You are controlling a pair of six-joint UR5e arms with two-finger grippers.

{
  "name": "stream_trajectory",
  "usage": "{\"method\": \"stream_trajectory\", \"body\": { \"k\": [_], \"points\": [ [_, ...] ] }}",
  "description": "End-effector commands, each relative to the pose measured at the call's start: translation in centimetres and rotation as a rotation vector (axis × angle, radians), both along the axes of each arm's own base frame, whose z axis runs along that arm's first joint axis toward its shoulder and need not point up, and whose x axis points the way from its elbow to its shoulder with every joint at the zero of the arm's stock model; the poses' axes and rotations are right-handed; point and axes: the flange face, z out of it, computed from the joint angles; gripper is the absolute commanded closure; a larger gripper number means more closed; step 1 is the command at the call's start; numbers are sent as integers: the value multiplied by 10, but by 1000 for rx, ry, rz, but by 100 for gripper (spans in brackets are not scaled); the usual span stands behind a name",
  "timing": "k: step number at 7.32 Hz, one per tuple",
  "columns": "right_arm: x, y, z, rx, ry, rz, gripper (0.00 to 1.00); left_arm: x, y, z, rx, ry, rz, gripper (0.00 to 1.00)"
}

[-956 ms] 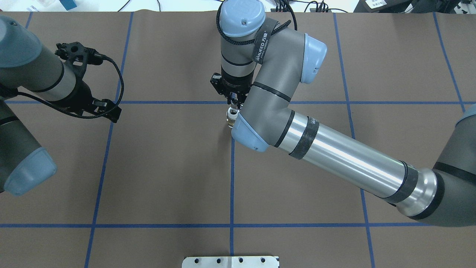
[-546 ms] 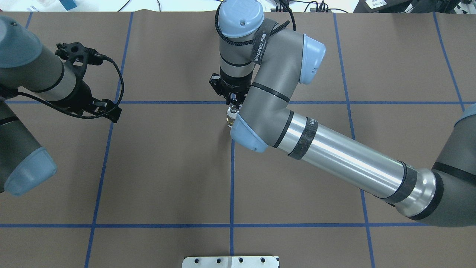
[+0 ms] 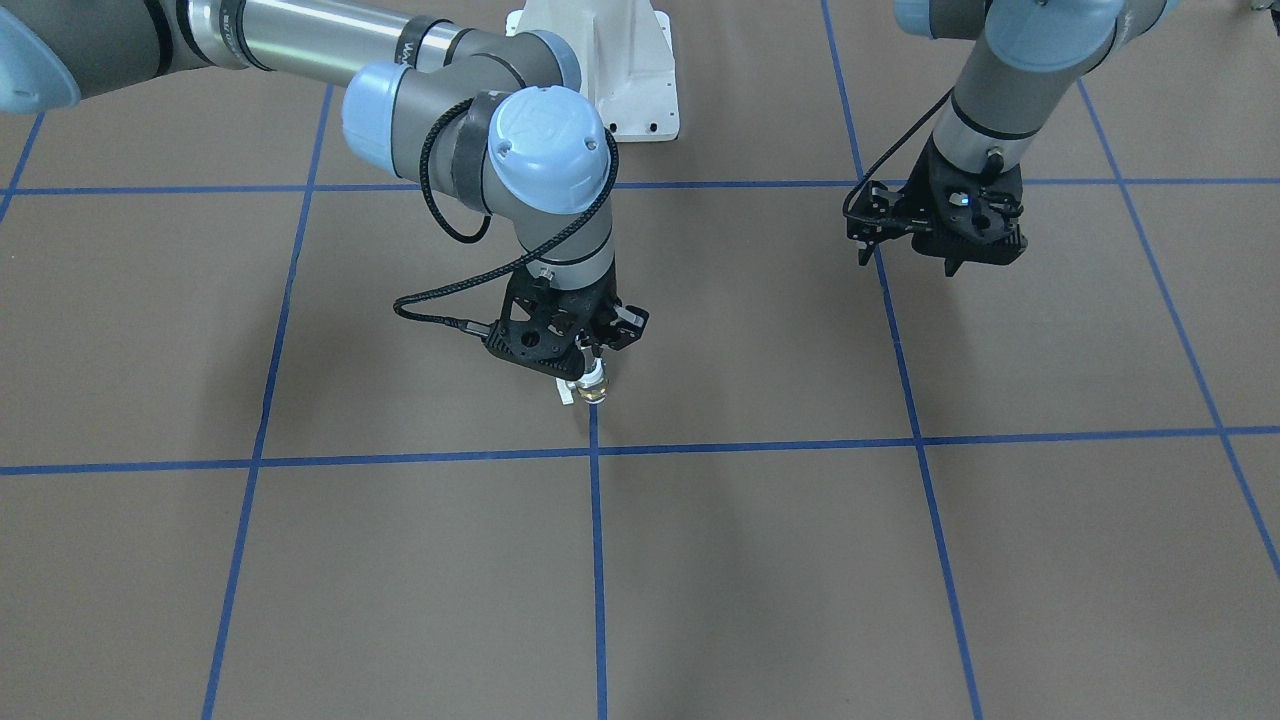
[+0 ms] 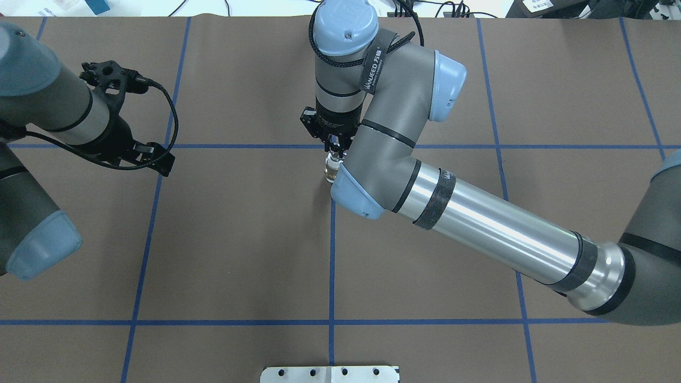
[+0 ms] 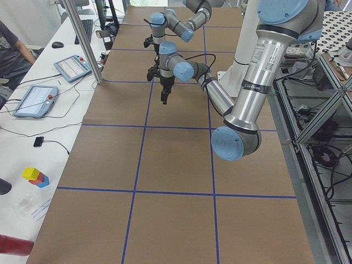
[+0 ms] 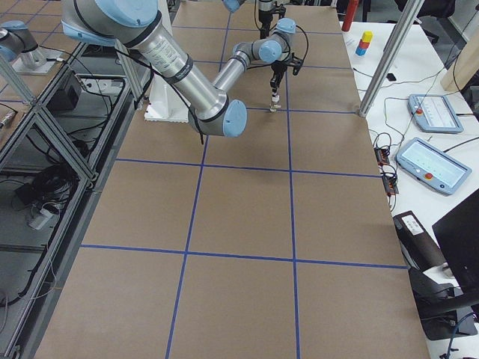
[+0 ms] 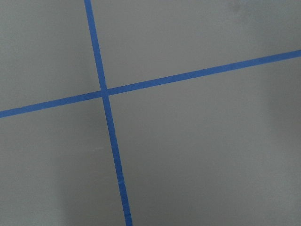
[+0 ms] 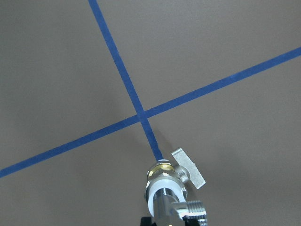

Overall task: Assemble PPR valve and pipe with both arms
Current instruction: 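Press the chrome fitting down onto the valve top with the right gripper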

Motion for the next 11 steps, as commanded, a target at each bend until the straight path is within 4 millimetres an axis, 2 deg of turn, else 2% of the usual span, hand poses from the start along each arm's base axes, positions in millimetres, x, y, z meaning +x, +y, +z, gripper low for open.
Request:
{"method": "stream_trajectory", "body": {
  "k": [1, 8, 9, 11],
  "points": [
    [-3, 1, 4, -4, 3, -4, 100, 0, 0, -1, -1, 3, 2, 0],
    [-7, -2, 5, -5, 8, -6, 100, 0, 0, -1, -2, 3, 1, 0],
    [-8, -3, 6, -3, 8, -8, 72, 0, 0, -1, -2, 3, 1, 0],
    [-8, -3, 6, -5, 8, -6, 33, -1, 0, -1, -1, 4, -1, 0]
  ]
}}
